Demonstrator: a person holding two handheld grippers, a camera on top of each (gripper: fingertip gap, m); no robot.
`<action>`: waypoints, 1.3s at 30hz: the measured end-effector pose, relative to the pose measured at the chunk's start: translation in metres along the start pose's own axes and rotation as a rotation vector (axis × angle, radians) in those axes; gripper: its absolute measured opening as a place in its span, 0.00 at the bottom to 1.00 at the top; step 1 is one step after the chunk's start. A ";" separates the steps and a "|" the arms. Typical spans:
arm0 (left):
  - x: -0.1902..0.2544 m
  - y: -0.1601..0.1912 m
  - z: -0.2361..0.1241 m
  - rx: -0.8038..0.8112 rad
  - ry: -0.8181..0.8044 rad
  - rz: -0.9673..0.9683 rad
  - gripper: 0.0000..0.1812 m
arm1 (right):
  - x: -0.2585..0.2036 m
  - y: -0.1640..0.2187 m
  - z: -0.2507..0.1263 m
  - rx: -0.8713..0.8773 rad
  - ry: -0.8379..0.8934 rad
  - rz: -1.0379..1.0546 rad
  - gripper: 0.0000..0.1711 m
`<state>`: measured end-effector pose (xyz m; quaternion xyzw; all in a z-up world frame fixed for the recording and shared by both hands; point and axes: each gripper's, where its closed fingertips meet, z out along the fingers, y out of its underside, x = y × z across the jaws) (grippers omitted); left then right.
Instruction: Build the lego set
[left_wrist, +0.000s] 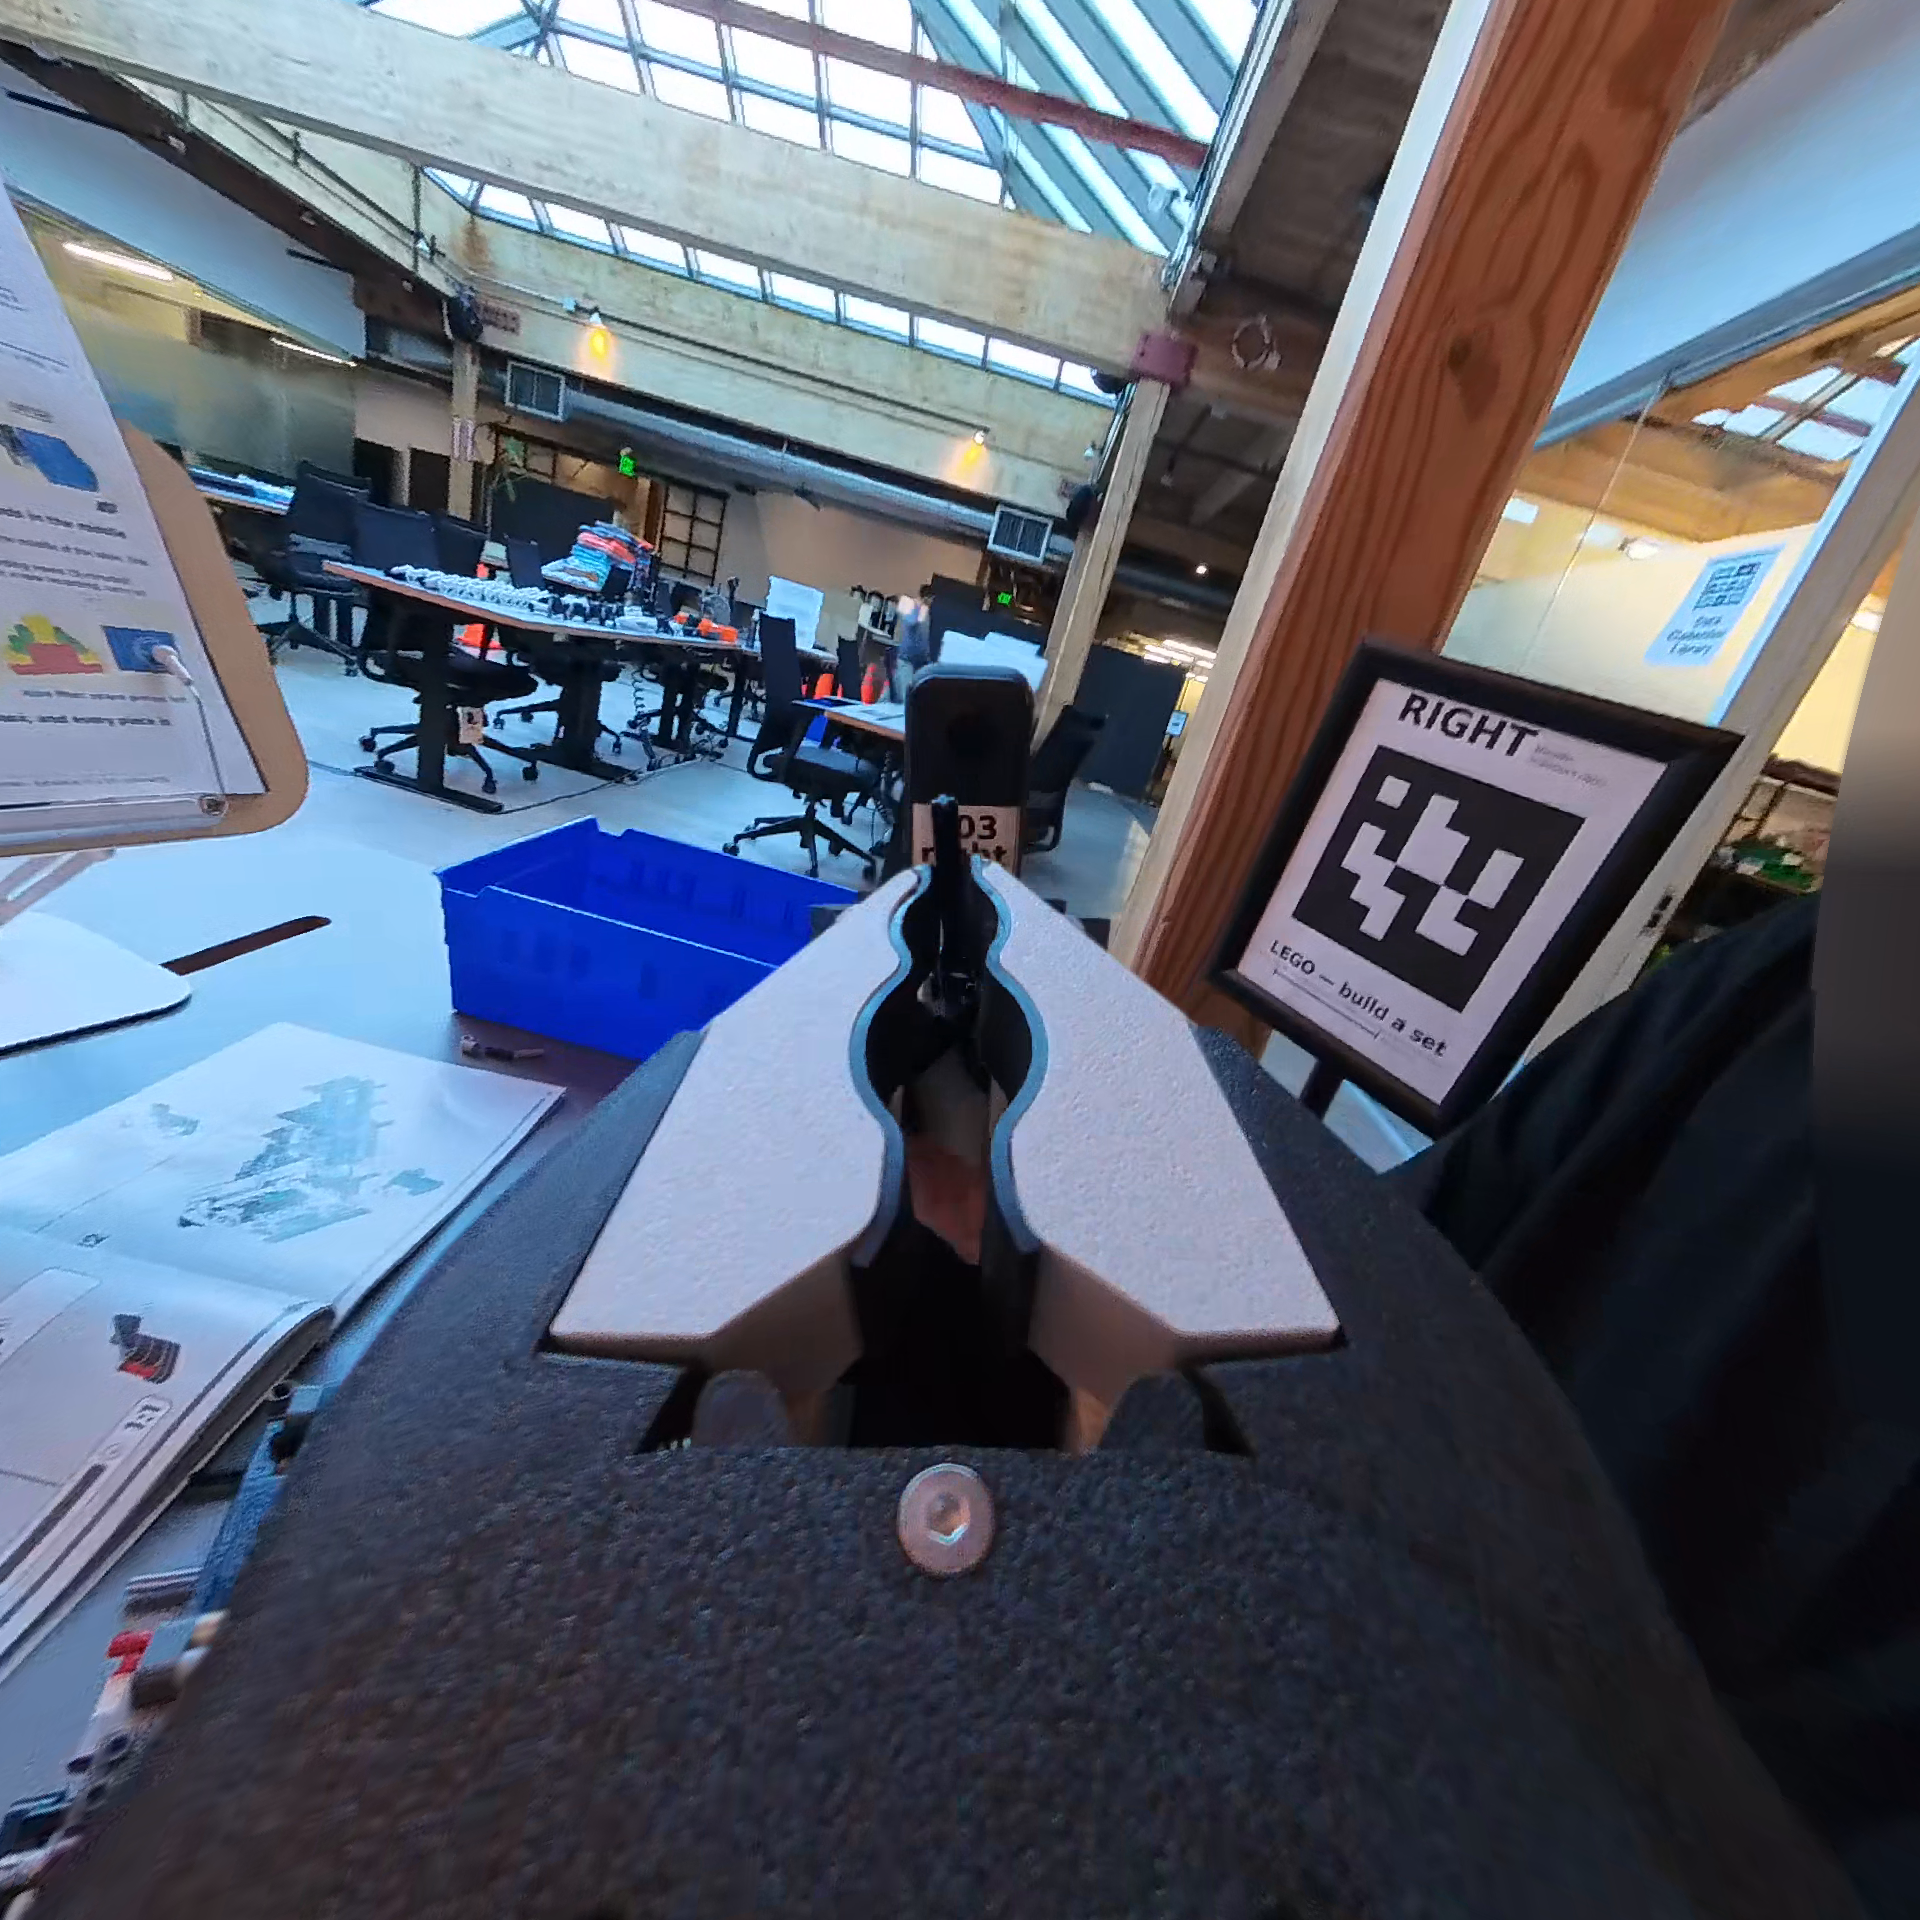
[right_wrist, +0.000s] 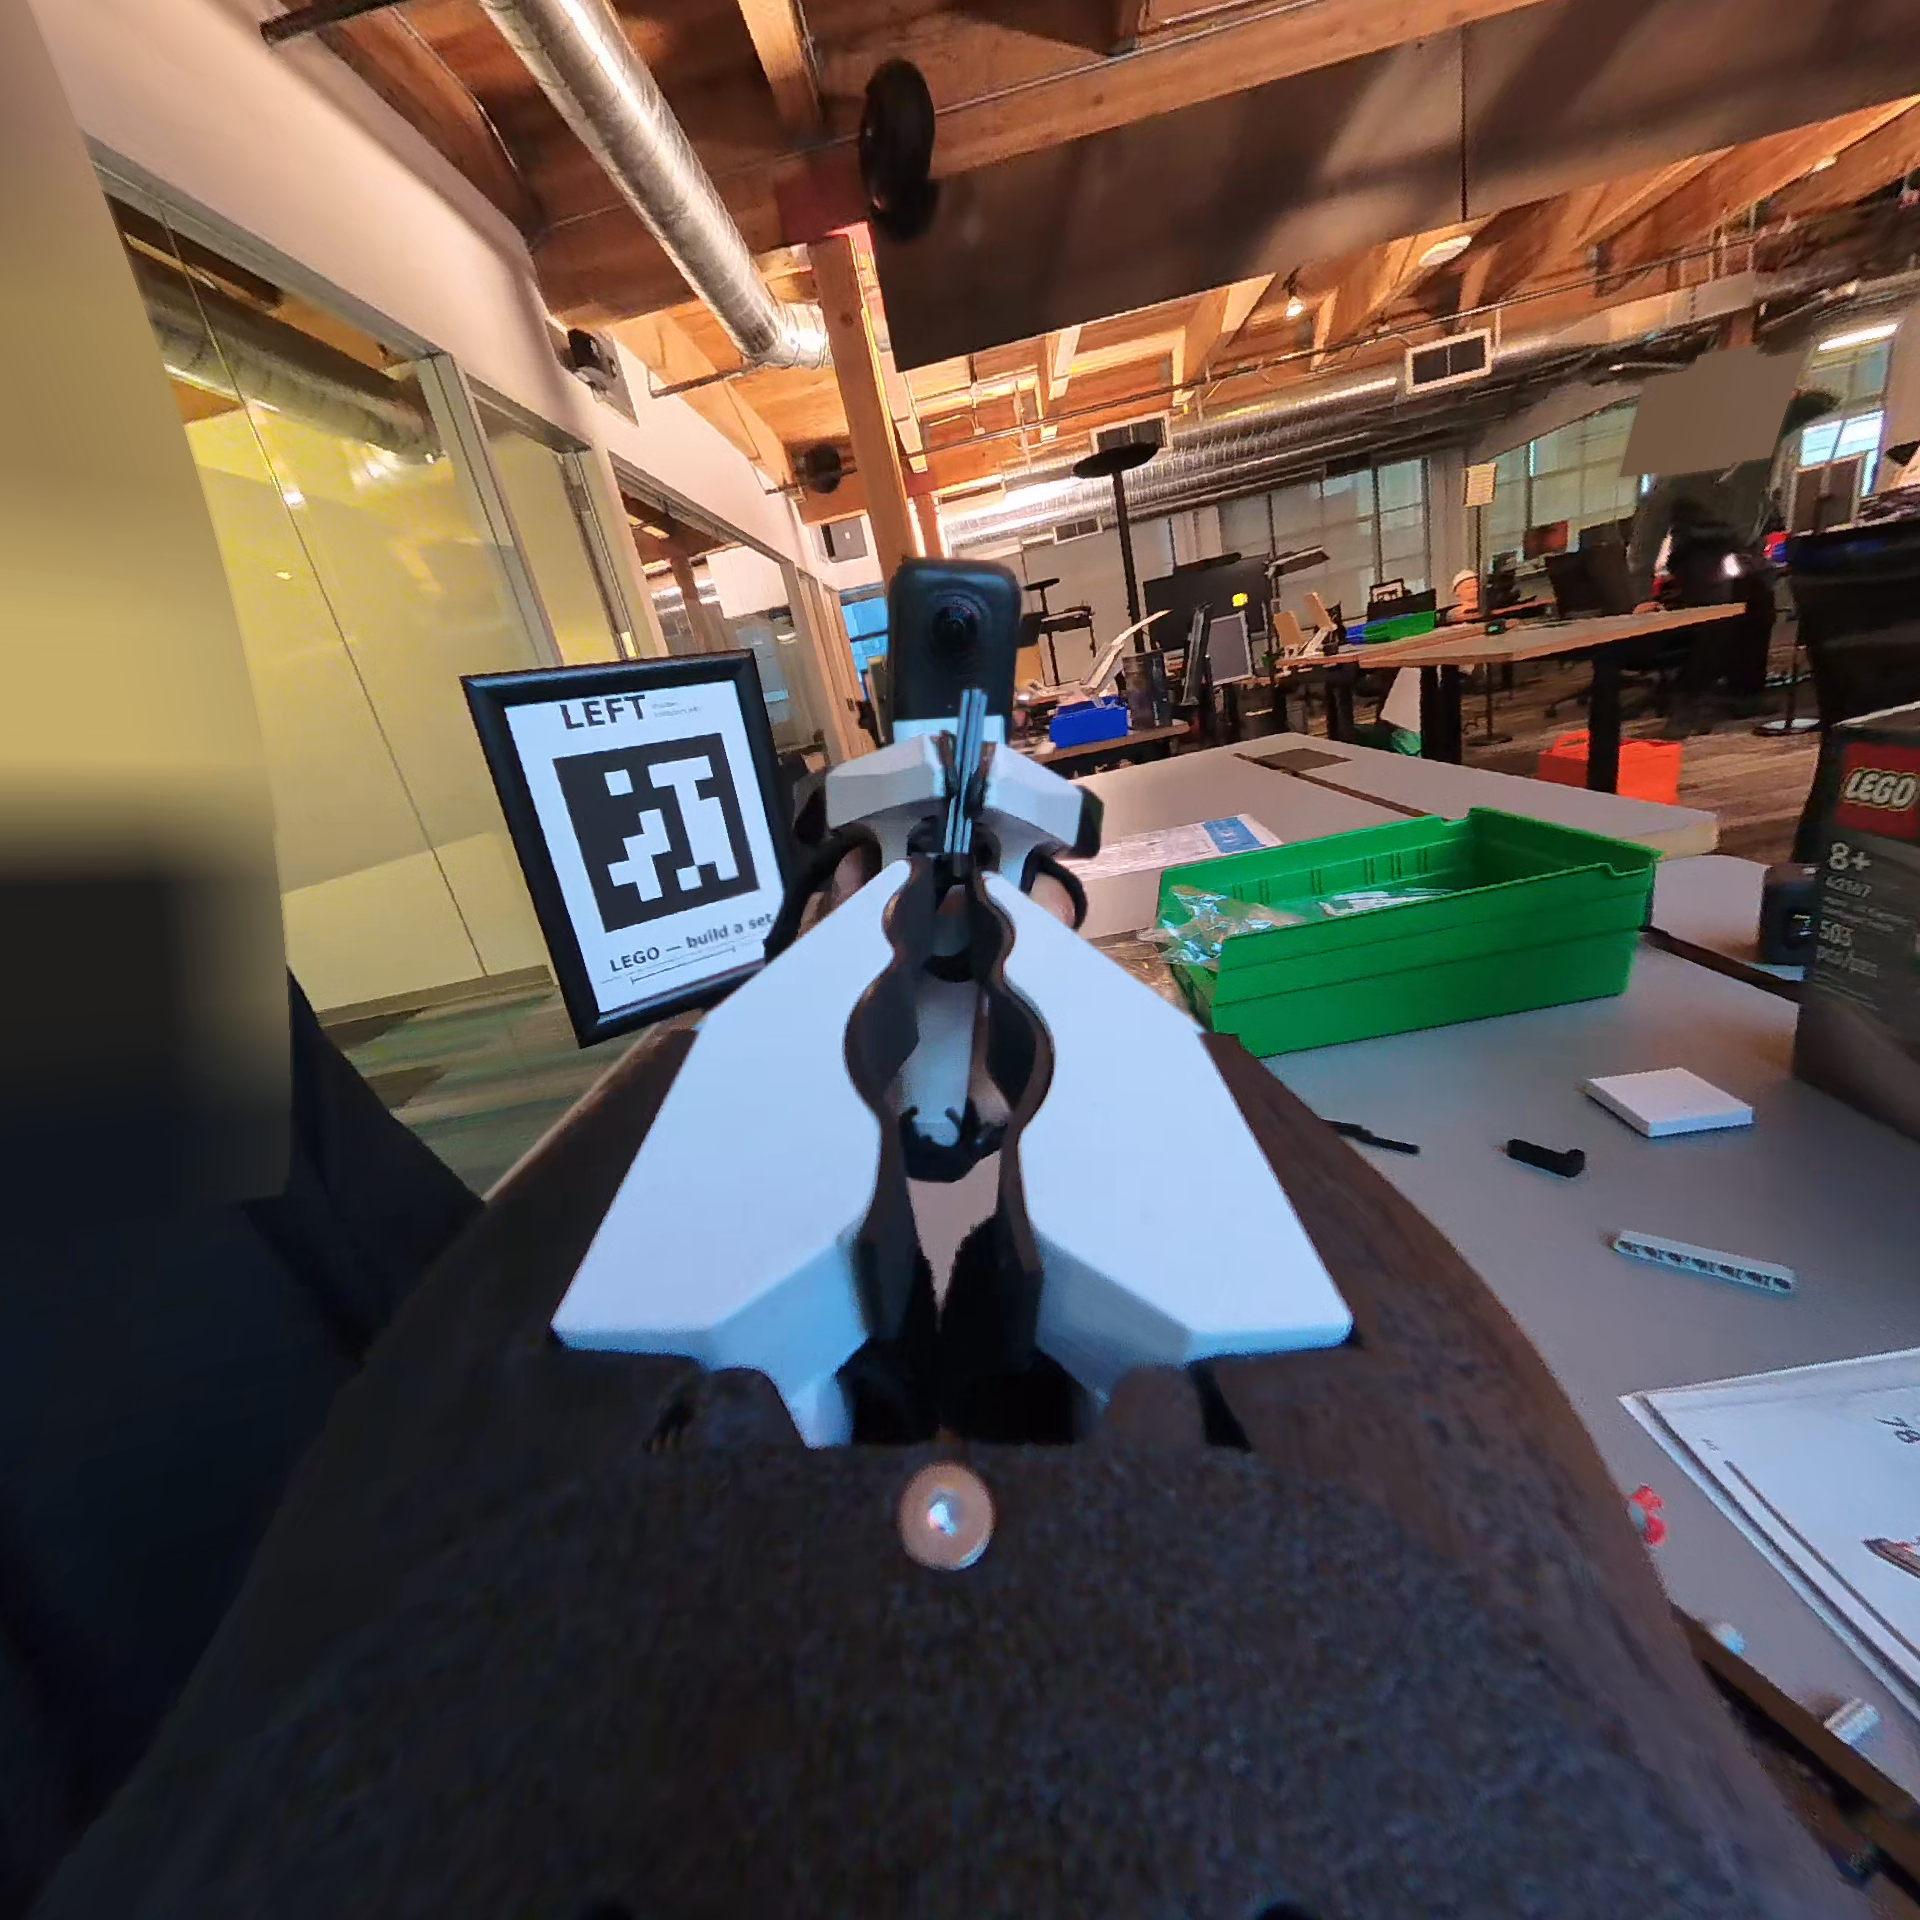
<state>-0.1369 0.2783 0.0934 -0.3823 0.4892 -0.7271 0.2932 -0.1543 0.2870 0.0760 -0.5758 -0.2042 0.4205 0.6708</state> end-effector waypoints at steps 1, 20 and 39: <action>0.000 0.001 0.000 -0.012 -0.008 0.009 0.01 | 0.000 0.000 0.000 0.008 -0.010 0.016 0.02; -0.004 0.009 -0.011 -0.095 -0.039 0.009 0.01 | -0.001 0.012 0.007 -0.076 0.027 -0.054 0.00; -0.047 0.046 0.008 -0.046 -0.053 -0.099 0.01 | 0.040 0.039 -0.025 -0.031 0.108 0.172 0.03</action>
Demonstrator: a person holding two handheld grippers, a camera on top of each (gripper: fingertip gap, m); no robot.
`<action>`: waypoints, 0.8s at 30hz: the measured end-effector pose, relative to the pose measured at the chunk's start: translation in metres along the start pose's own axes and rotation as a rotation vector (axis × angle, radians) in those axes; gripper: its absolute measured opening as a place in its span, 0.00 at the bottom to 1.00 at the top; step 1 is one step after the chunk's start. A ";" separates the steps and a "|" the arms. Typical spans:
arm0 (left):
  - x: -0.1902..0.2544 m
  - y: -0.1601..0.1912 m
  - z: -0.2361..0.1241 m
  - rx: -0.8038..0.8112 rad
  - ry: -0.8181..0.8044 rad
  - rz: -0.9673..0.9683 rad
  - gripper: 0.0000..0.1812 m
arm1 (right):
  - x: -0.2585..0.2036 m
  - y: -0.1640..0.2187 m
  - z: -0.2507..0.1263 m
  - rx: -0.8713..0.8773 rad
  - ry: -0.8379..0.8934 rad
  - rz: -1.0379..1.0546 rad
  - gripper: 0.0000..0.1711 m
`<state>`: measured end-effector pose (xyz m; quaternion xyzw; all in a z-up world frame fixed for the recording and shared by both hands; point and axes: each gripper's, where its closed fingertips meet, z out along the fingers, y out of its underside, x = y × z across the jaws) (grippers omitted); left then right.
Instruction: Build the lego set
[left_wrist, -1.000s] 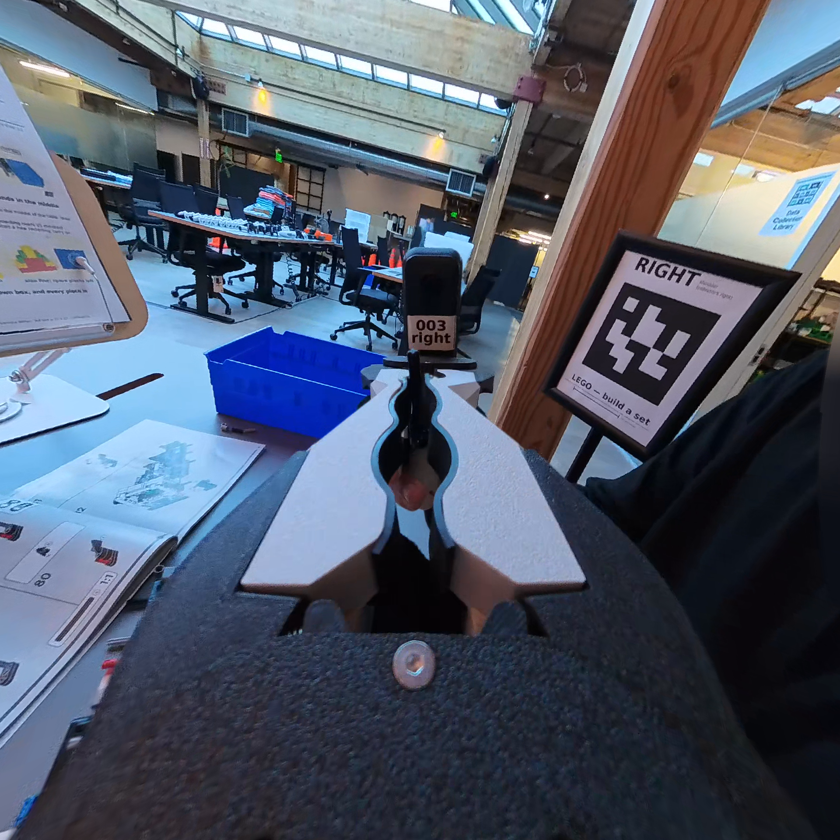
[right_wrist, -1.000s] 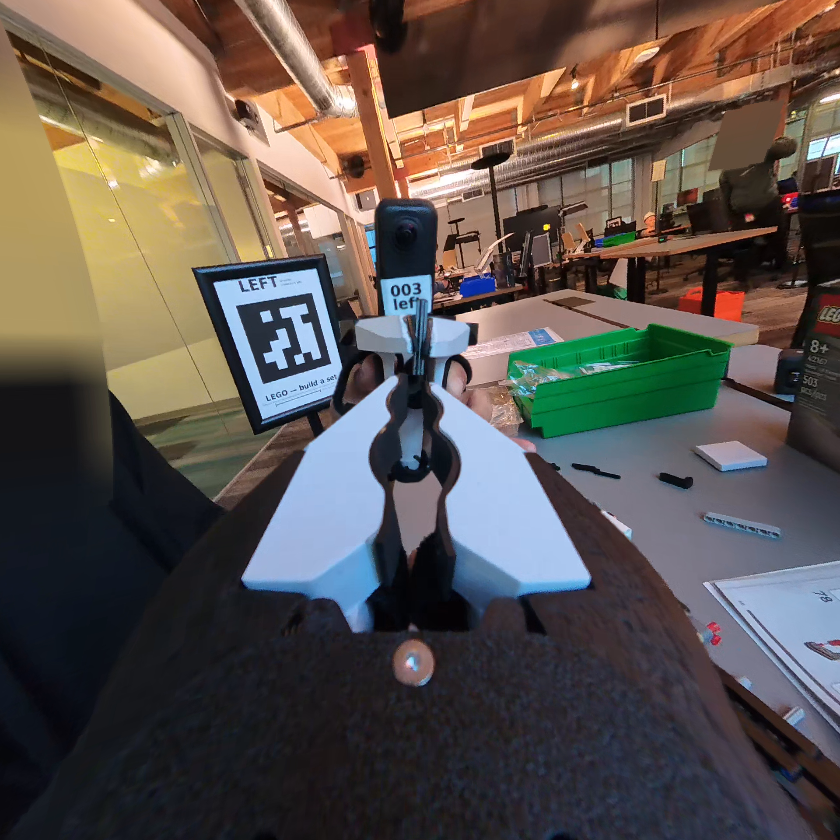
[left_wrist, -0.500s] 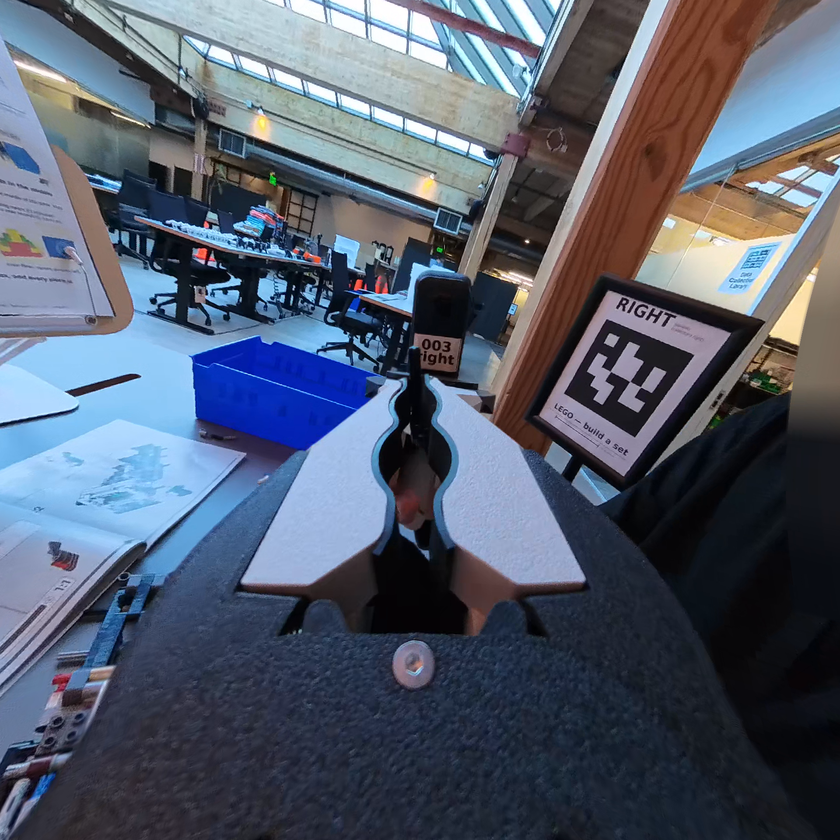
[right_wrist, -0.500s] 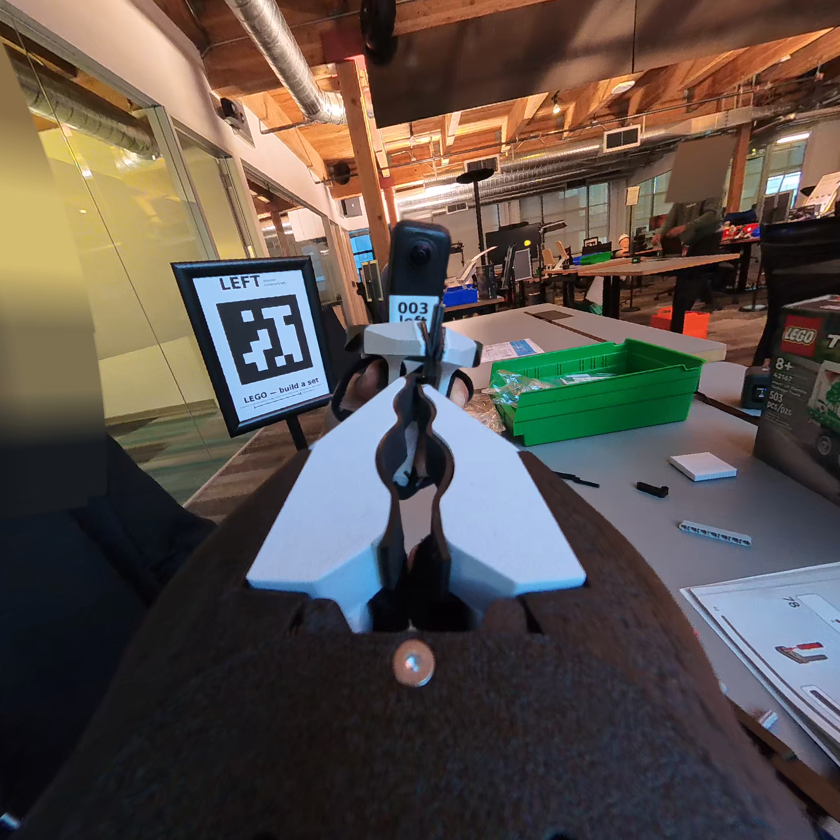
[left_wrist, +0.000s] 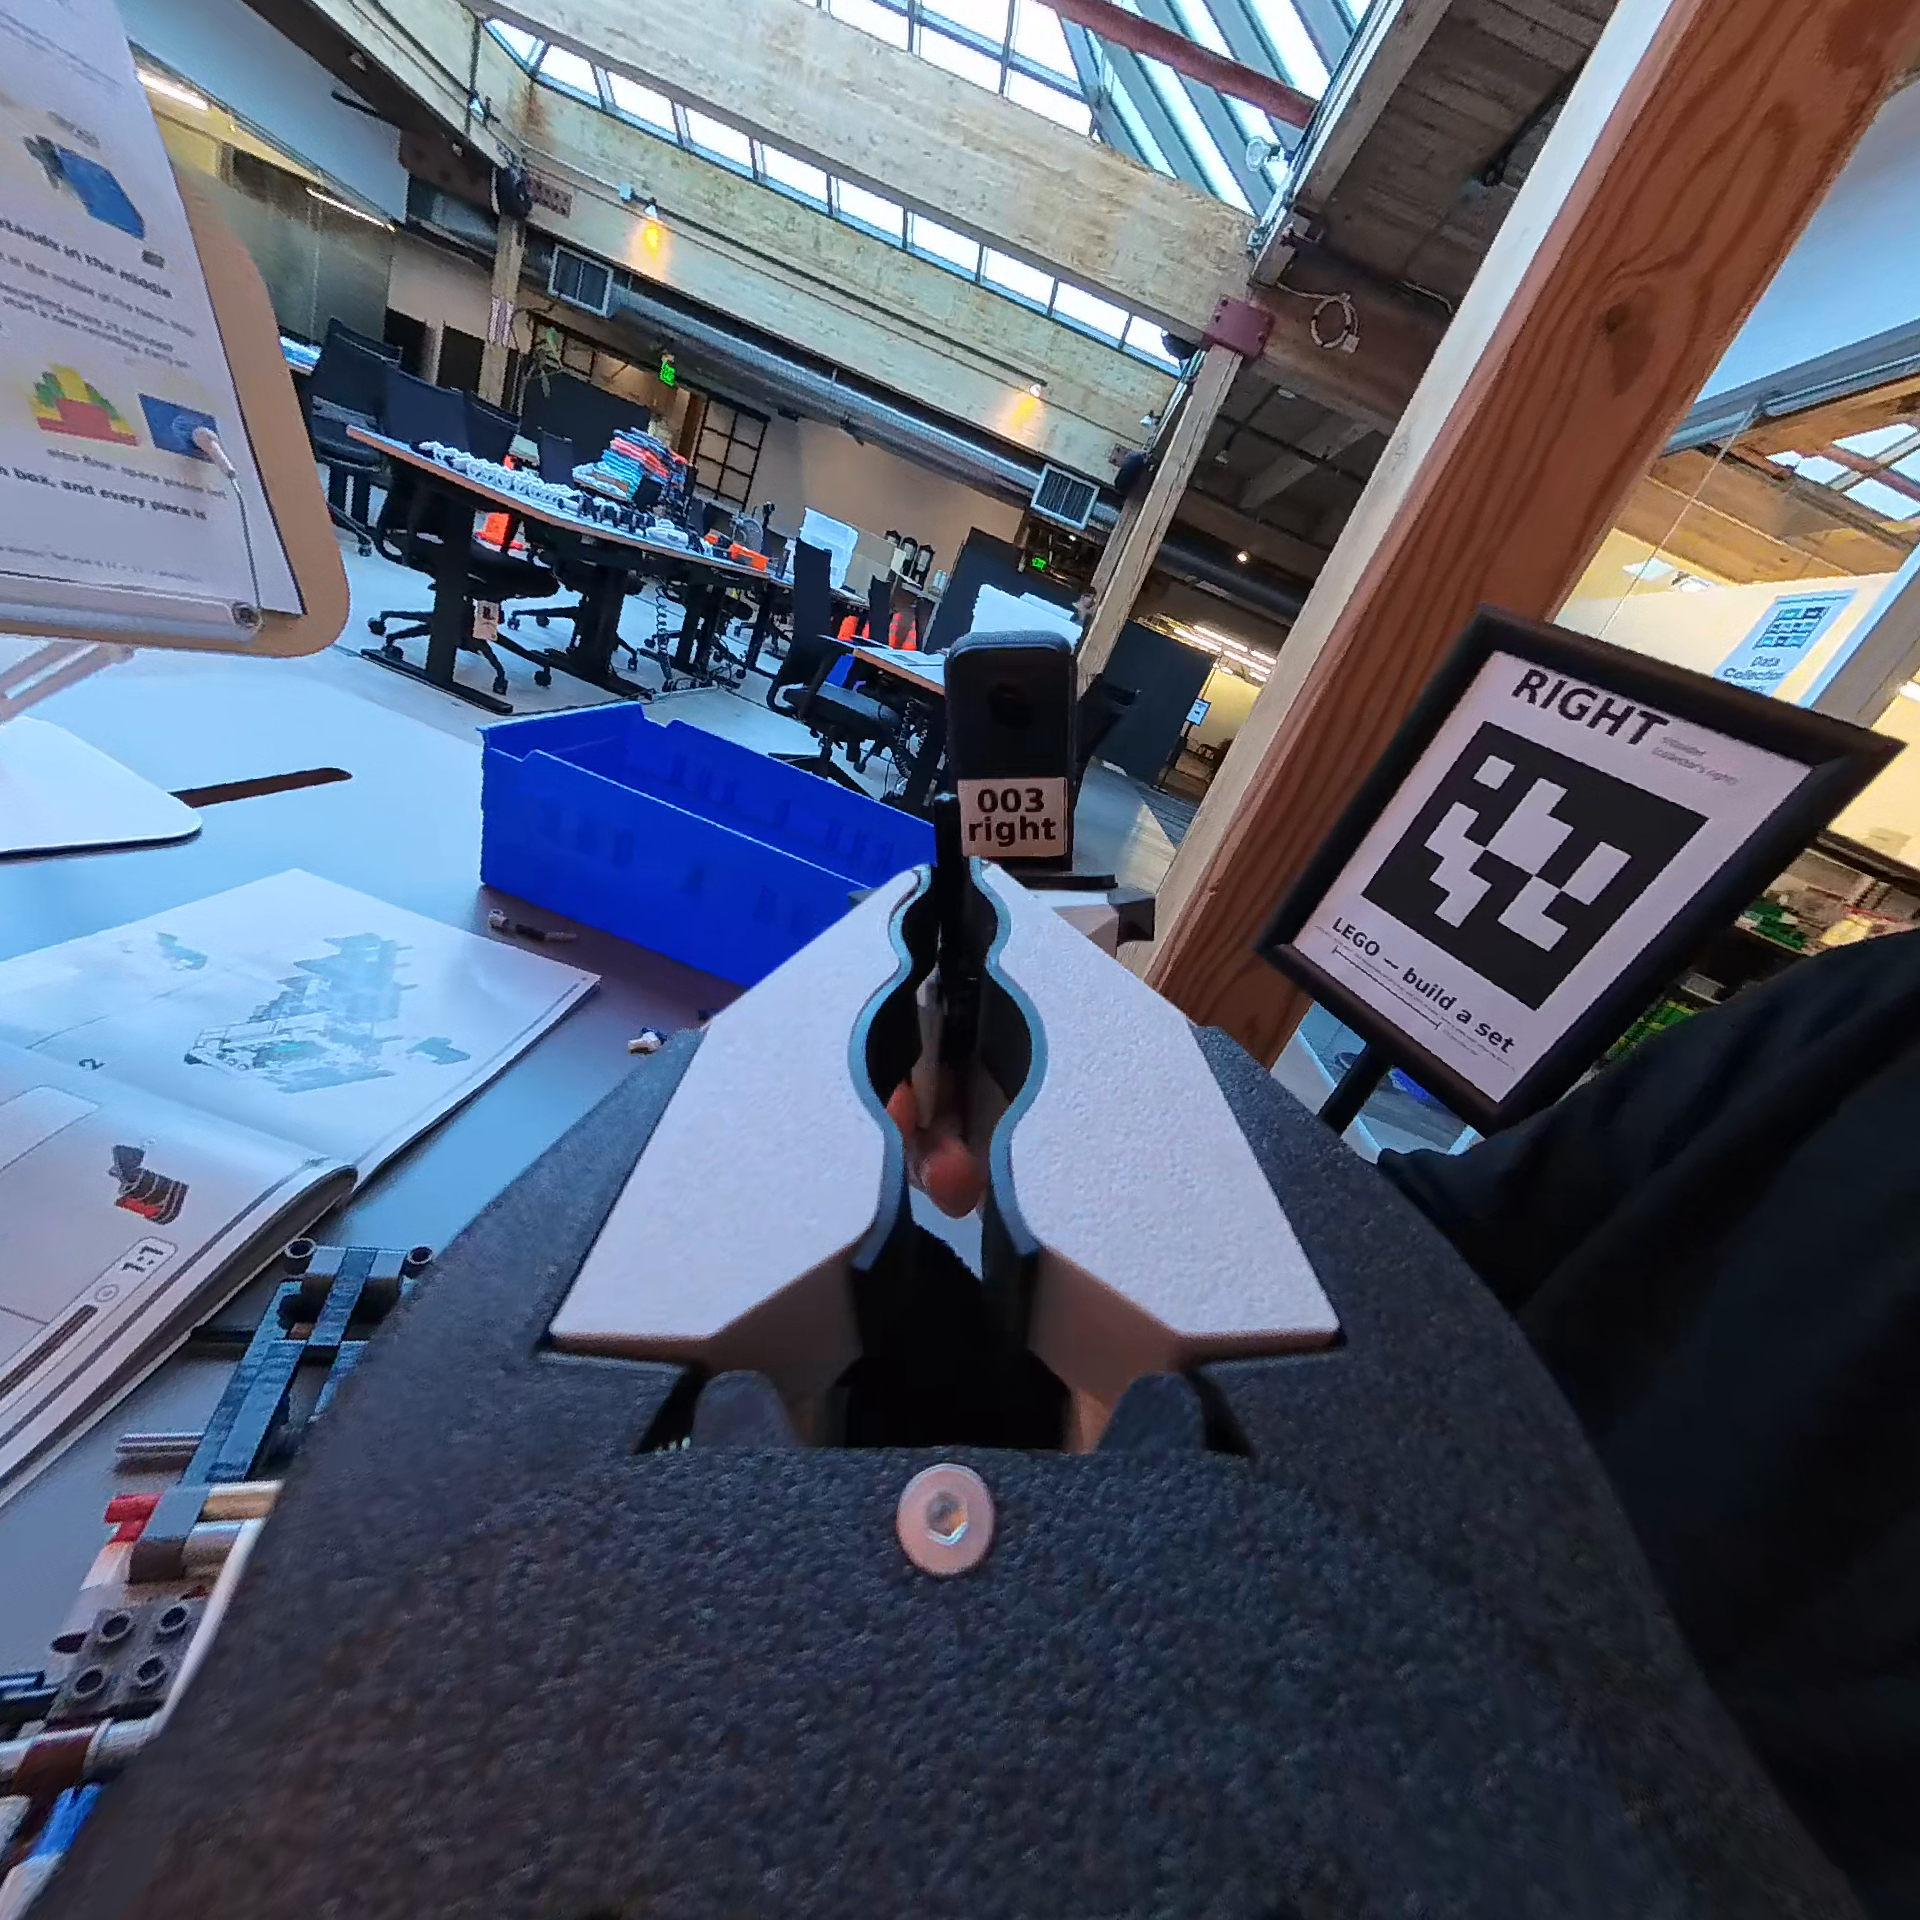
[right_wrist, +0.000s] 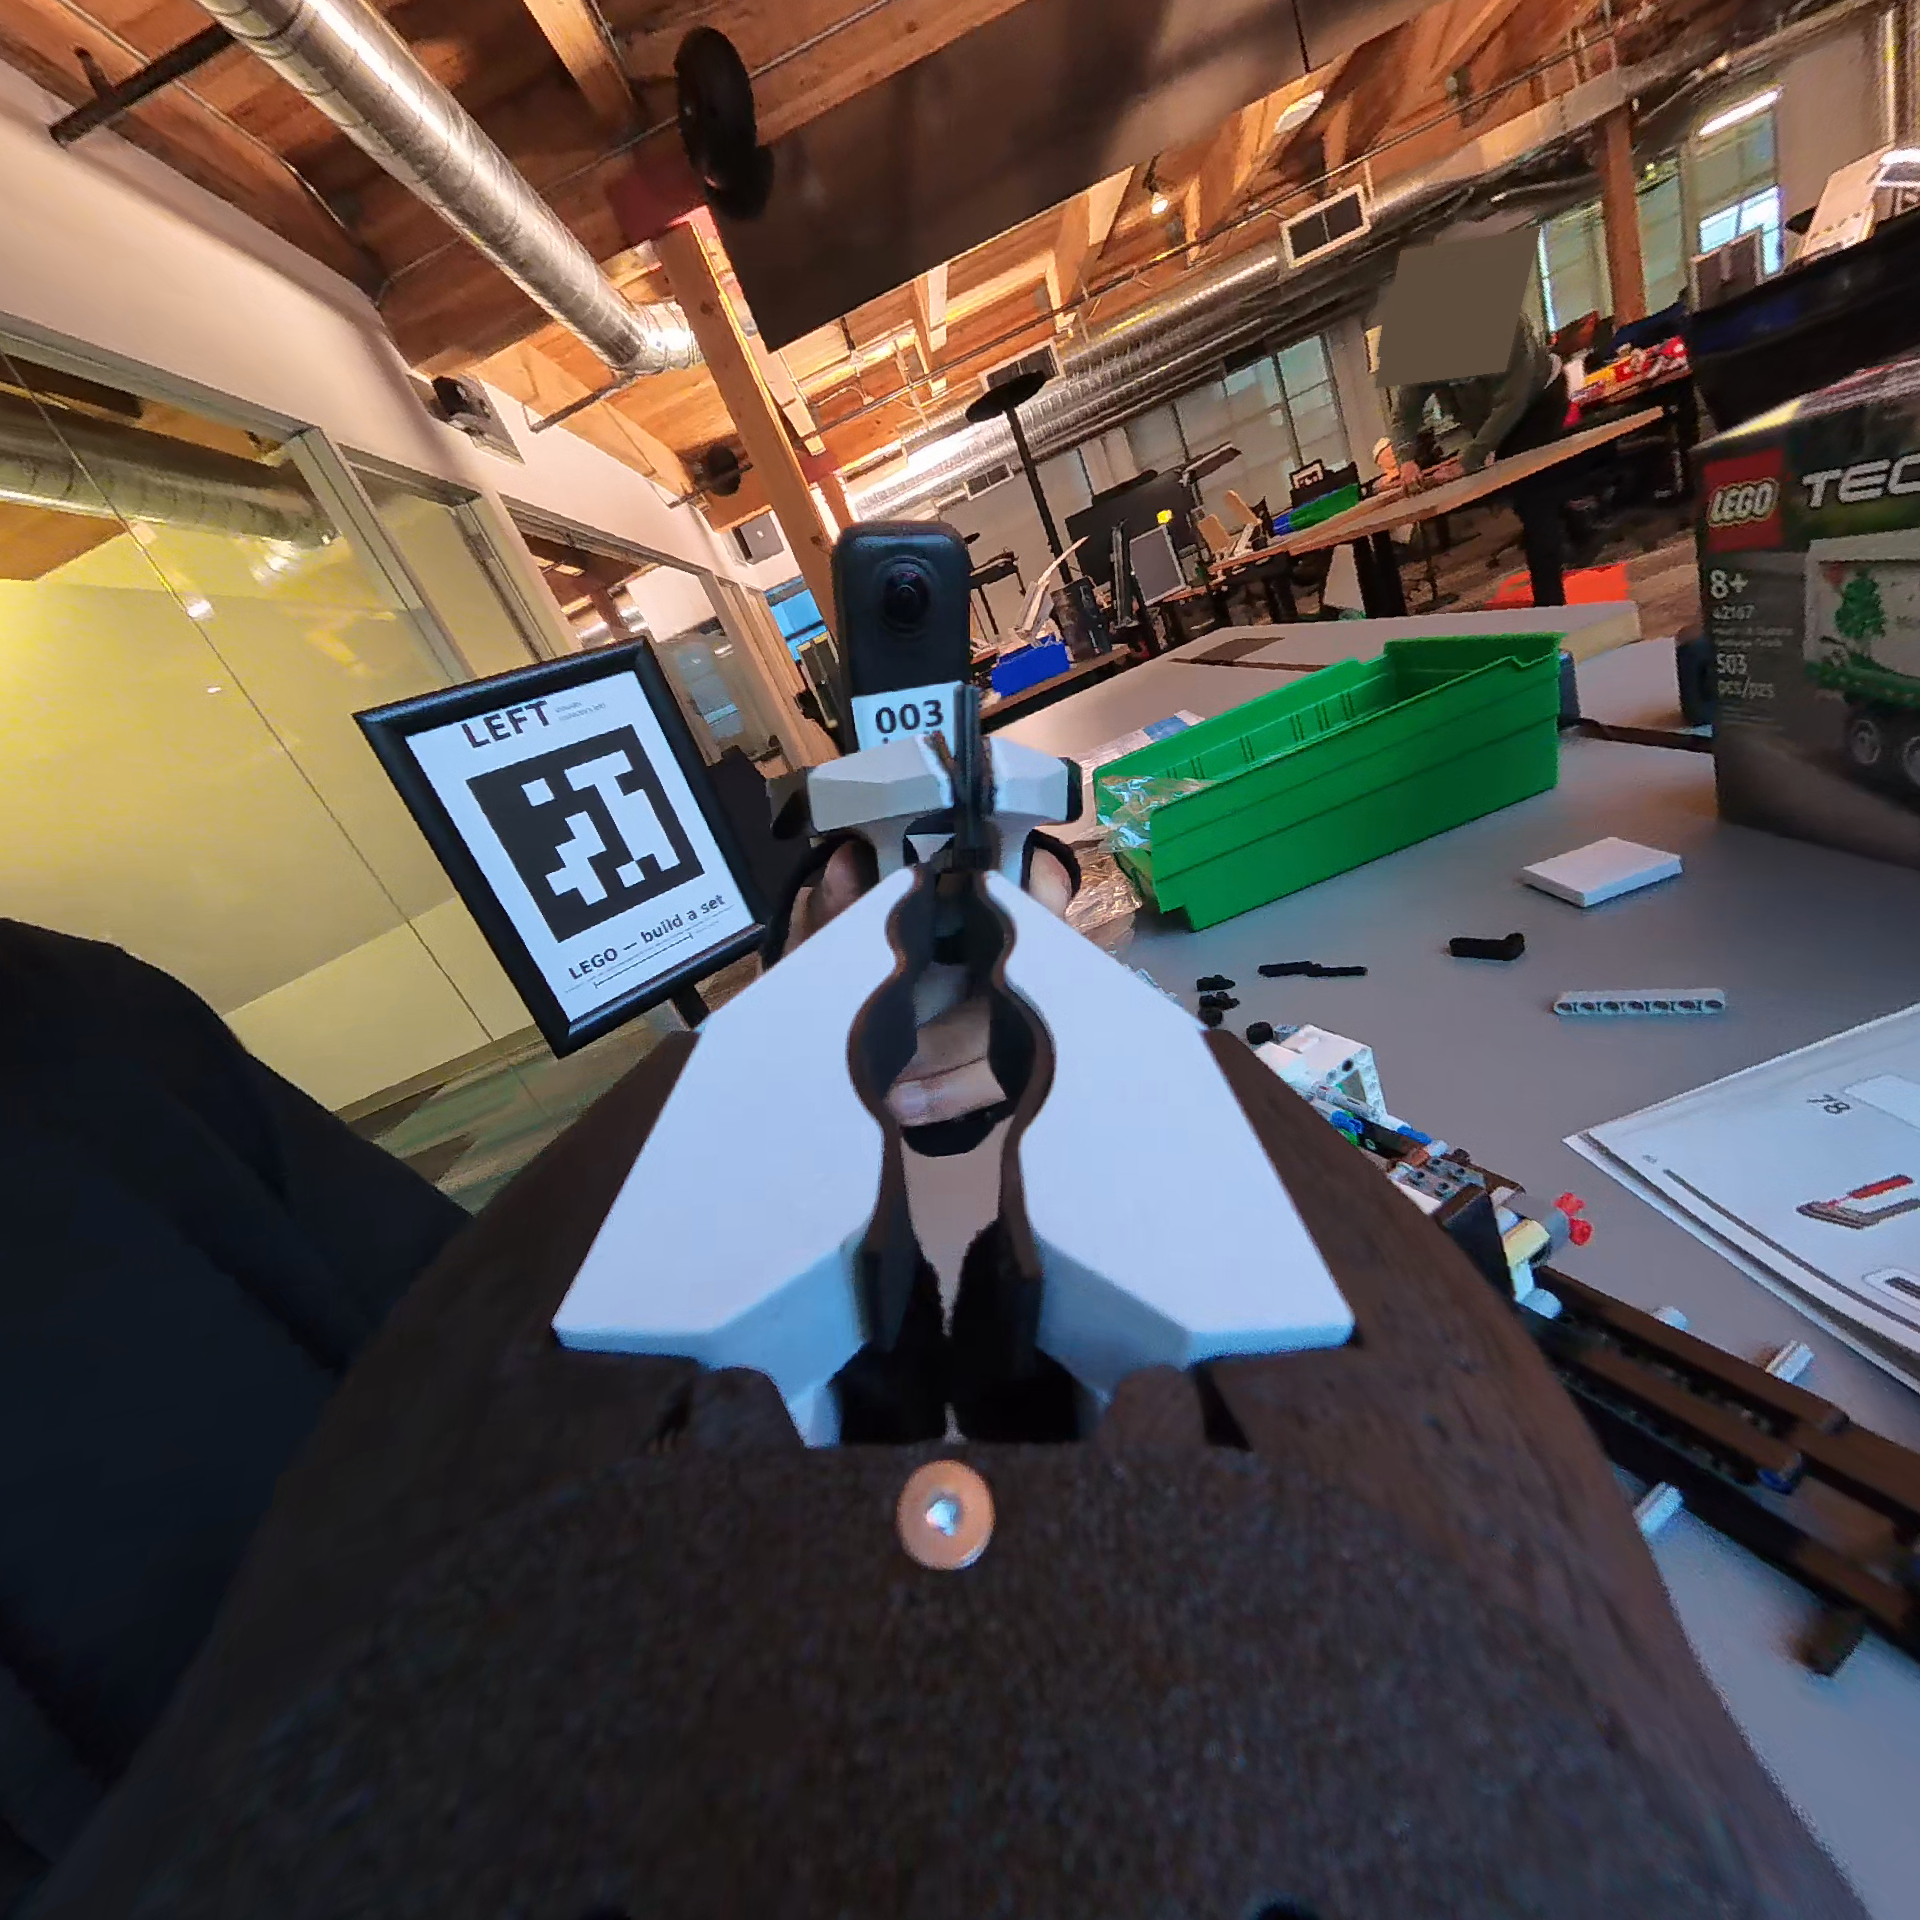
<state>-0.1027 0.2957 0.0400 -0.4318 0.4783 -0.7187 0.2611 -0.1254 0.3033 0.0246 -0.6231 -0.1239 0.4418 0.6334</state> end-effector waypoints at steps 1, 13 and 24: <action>-0.001 0.001 0.001 0.000 -0.003 -0.006 0.01 | 0.002 0.001 0.000 0.000 0.002 0.002 0.03; -0.008 0.010 0.007 0.034 0.121 -0.324 0.01 | 0.012 0.014 -0.019 -0.156 0.123 -0.450 0.16; -0.001 0.044 0.043 -0.177 0.075 -0.389 0.01 | 0.031 0.010 -0.050 -0.832 0.390 -1.185 0.26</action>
